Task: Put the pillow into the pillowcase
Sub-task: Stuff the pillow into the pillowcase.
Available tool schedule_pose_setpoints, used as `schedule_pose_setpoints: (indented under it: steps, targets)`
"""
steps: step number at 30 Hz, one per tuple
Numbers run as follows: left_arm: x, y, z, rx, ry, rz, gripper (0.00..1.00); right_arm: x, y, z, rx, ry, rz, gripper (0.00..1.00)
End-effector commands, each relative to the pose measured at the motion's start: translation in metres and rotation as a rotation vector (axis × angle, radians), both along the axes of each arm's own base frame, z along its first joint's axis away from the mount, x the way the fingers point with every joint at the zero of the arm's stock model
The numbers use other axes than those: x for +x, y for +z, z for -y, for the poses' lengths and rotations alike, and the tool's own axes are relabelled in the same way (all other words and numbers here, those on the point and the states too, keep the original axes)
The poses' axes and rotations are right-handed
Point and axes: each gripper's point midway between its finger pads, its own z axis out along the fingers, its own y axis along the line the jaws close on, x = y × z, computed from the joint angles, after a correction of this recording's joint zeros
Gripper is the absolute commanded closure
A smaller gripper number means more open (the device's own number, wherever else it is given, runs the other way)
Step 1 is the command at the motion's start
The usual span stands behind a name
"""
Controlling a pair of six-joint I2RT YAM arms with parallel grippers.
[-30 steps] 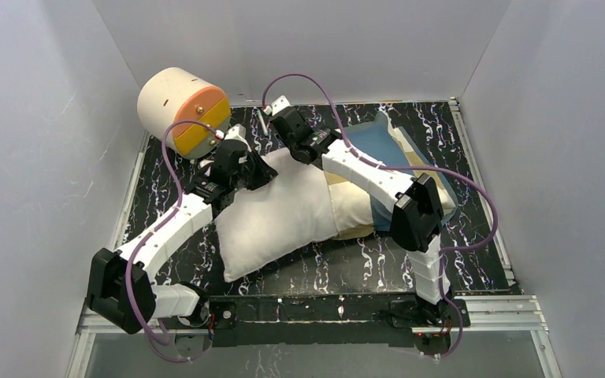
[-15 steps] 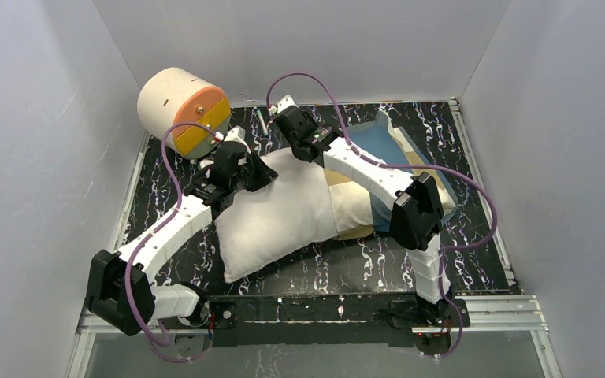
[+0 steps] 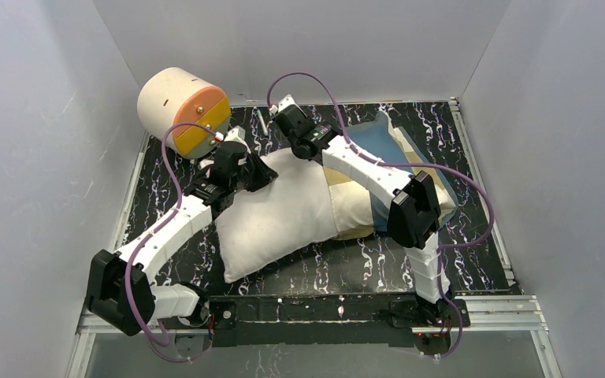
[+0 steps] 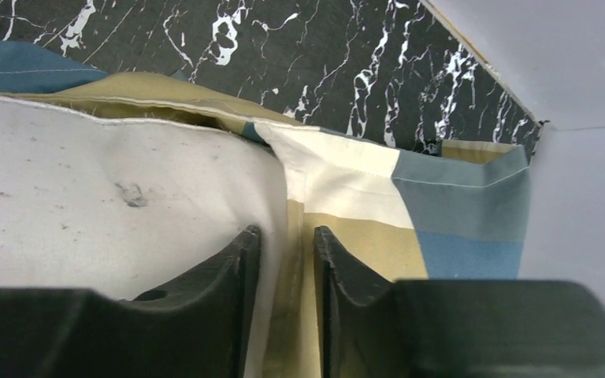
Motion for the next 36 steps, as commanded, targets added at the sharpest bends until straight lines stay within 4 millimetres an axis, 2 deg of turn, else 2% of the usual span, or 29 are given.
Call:
schedule_pose_setpoints:
  steps: [1, 3, 4, 8, 11, 12, 16, 18, 20, 24, 26, 28, 31, 33, 36]
  targets:
    - [-0.010, 0.012, 0.006, -0.036, -0.039, 0.012, 1.00, 0.006, 0.001, 0.008, -0.005, -0.030, -0.010, 0.70]
    - [-0.008, 0.014, 0.005, -0.035, -0.029, 0.017, 1.00, 0.005, 0.004, -0.004, 0.026, 0.023, -0.032, 0.92]
    - [-0.005, 0.016, 0.004, -0.035, -0.013, 0.022, 1.00, 0.002, 0.009, -0.014, 0.064, 0.070, -0.057, 0.99]
    - [0.009, 0.028, 0.006, -0.041, 0.017, 0.043, 1.00, -0.023, 0.046, -0.070, 0.263, 0.297, -0.112, 0.99]
    - [0.022, 0.039, 0.014, -0.061, 0.024, 0.056, 1.00, -0.051, 0.074, -0.104, 0.479, 0.410, -0.177, 0.99]
    - [0.026, 0.044, 0.016, -0.070, 0.025, 0.065, 1.00, -0.060, 0.080, -0.110, 0.550, 0.420, -0.201, 0.99]
    - [0.036, 0.051, 0.024, -0.097, 0.024, 0.075, 1.00, -0.104, 0.075, -0.126, 0.827, 0.492, -0.299, 0.99]
    - [0.035, 0.049, 0.027, -0.106, 0.024, 0.067, 1.00, -0.118, 0.078, -0.132, 0.926, 0.533, -0.319, 0.99]
    - [0.034, 0.048, 0.029, -0.119, 0.027, 0.064, 1.00, -0.118, 0.084, -0.134, 0.952, 0.524, -0.318, 0.99]
    - [0.028, 0.056, 0.035, -0.143, 0.020, 0.073, 1.00, -0.104, 0.107, -0.147, 0.976, 0.548, -0.269, 0.99]
    - [0.019, 0.058, 0.040, -0.161, 0.021, 0.072, 1.00, -0.098, 0.107, -0.155, 0.970, 0.560, -0.273, 0.99]
    - [0.008, 0.052, 0.045, -0.165, 0.023, 0.061, 1.00, -0.099, 0.090, -0.161, 0.953, 0.545, -0.343, 0.98]
    - [-0.008, 0.051, 0.062, -0.188, -0.001, 0.074, 0.99, -0.102, 0.065, -0.160, 0.934, 0.506, -0.401, 0.84]
    - [-0.014, 0.055, 0.074, -0.193, -0.034, 0.087, 0.91, -0.085, 0.072, -0.145, 0.911, 0.440, -0.331, 0.71]
    - [-0.022, 0.056, 0.081, -0.160, -0.094, 0.070, 0.75, -0.063, 0.096, -0.112, 0.863, 0.341, -0.267, 0.48]
